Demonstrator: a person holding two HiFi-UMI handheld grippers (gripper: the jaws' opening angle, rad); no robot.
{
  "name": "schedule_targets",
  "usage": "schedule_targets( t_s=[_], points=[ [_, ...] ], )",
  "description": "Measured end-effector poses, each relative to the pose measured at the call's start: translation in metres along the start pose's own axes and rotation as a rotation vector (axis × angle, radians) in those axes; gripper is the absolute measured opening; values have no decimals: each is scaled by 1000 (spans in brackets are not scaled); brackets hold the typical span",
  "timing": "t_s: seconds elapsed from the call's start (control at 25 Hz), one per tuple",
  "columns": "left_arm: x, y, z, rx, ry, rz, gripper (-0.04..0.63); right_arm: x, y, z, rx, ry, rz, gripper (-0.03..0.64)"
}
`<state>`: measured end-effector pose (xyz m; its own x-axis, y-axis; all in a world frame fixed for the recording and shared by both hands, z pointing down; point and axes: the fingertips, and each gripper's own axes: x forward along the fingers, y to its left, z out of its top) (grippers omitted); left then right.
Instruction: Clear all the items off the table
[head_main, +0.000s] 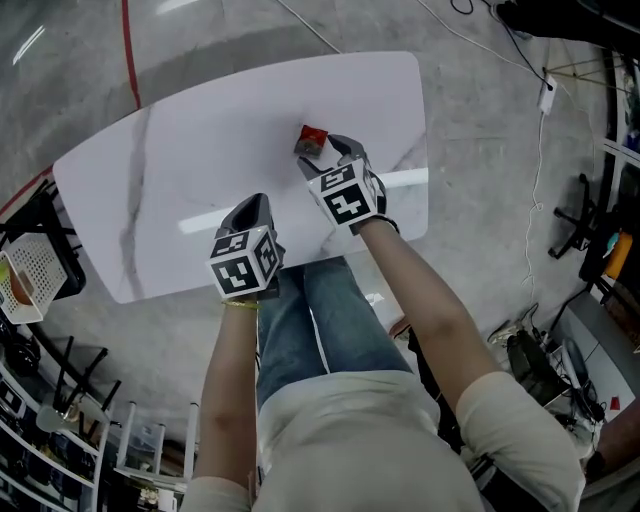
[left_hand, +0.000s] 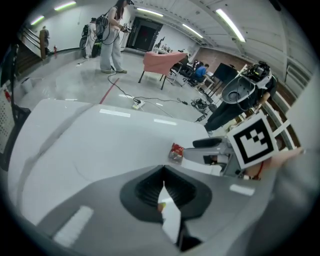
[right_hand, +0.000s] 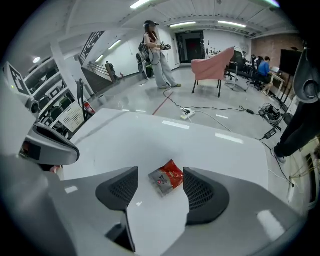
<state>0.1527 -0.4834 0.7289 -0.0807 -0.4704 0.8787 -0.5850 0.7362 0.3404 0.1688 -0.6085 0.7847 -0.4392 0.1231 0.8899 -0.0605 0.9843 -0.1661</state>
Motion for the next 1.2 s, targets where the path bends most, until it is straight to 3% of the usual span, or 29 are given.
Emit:
schedule_targets(
  t_s=[0.2,0.64,0.96,1.2],
  points=[
    [14,9,-2,-15,16,0,9,24,-5,-2,-59,27,6,328],
    [34,18,-2,-26,34,-14,9,60,-12,-9,-71,85,19,397],
    [39,18,-5,-42,42,-20,9,68,-16,-18,-155,110,-35,379],
    [36,21,-8,-48,46,-17,9,67,-17,-18,-155,100,-53,359]
  ],
)
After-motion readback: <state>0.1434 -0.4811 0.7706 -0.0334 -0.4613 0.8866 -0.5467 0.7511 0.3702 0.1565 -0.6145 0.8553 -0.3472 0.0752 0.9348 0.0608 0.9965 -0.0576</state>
